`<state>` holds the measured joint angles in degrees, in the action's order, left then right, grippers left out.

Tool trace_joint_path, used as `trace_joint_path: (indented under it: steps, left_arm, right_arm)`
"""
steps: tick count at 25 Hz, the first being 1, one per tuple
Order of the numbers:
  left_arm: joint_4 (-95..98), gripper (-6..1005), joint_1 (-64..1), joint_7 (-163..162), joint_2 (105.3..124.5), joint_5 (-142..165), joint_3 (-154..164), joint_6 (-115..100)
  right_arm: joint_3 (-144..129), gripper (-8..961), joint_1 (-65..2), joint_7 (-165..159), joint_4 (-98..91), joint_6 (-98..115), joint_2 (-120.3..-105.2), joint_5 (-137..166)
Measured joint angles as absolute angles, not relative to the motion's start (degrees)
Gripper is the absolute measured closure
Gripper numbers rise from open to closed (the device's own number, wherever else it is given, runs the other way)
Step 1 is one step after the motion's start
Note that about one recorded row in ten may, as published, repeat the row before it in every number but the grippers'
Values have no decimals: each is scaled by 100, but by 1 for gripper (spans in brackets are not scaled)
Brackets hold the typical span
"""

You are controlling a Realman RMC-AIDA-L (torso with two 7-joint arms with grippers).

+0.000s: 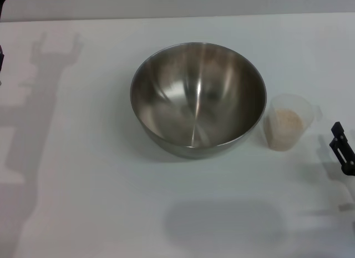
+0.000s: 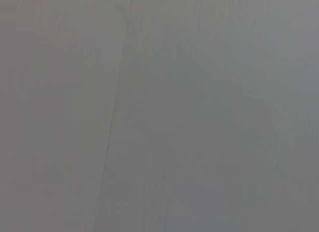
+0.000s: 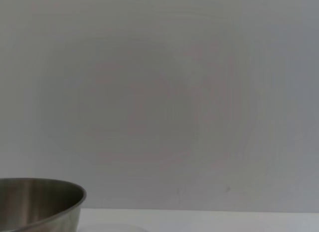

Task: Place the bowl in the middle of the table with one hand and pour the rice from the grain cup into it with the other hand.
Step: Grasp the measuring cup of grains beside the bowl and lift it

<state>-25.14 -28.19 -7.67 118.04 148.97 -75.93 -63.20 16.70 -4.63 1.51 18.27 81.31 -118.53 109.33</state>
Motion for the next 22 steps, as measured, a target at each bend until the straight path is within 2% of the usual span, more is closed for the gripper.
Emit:
trace_joint_path:
  steps: [22]
  left_arm:
    - [-2523,155,-2786,-798,11804,14897,-7593,-6366]
  right_arm:
    - [1670,227,-675,158,1749,7797,-11865,10933]
